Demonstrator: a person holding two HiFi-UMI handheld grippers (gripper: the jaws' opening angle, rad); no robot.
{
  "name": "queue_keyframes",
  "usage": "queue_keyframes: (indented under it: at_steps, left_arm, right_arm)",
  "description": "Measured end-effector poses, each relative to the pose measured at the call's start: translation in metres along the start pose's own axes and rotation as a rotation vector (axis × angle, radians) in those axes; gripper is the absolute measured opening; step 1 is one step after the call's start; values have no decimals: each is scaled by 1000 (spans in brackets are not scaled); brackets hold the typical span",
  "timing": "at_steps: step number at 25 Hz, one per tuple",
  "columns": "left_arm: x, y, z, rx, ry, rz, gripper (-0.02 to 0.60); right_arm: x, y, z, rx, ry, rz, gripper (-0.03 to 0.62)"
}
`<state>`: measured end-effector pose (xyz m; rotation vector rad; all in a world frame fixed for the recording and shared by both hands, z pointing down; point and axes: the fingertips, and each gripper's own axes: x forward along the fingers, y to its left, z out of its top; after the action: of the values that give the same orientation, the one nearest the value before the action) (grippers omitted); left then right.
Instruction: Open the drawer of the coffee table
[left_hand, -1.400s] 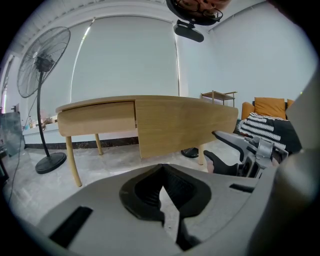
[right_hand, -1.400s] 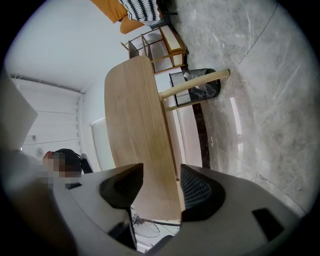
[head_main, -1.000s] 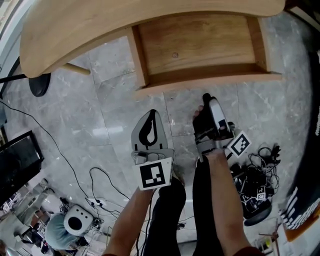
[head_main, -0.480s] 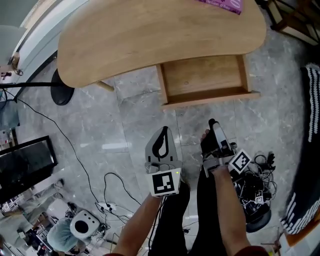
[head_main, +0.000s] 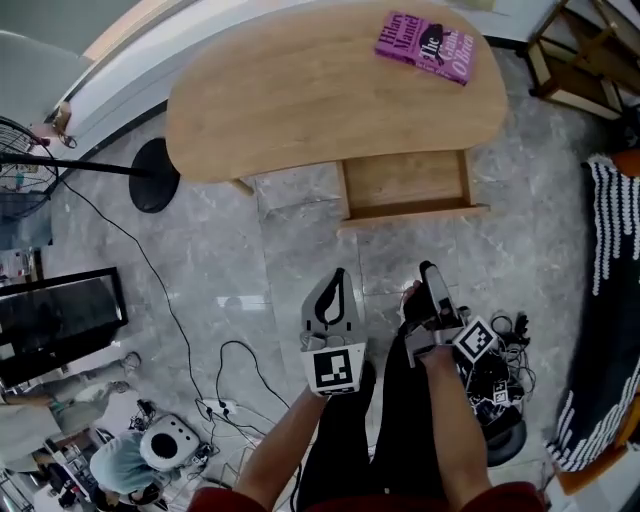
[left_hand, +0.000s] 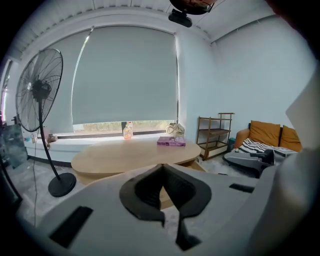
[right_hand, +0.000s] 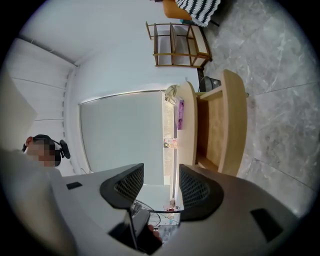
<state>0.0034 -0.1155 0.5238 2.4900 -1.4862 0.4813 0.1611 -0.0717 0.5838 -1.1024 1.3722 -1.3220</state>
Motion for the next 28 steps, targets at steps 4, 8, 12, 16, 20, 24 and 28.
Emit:
queue_keyframes:
  at_steps: [4, 8, 12, 16, 20, 24, 28]
  left_arm:
    - [-28, 1, 30, -19, 25, 8, 6]
    - [-56, 5, 68, -38, 27, 27, 6]
    - [-82, 13, 110, -40, 5, 30, 6]
    - [-107, 16, 151, -33, -28, 26, 6]
    - [-135, 17, 185, -30, -43, 16, 6]
    - [-158, 26, 222, -13, -64, 1, 6]
    - [-182, 28, 243, 0, -73, -18, 6]
  right_arm:
    - [-5, 57, -5, -18, 8, 24, 213]
    - [-15, 108, -4, -36, 11, 25, 213]
    - [-23, 156, -4, -63, 17, 25, 213]
    - [-30, 198, -4, -94, 19, 20, 213]
    - [-40, 238, -9, -120, 14, 27, 212]
    - [-39, 284, -18, -137, 5, 59, 212]
    - [-45, 319, -28, -144, 7, 83, 212]
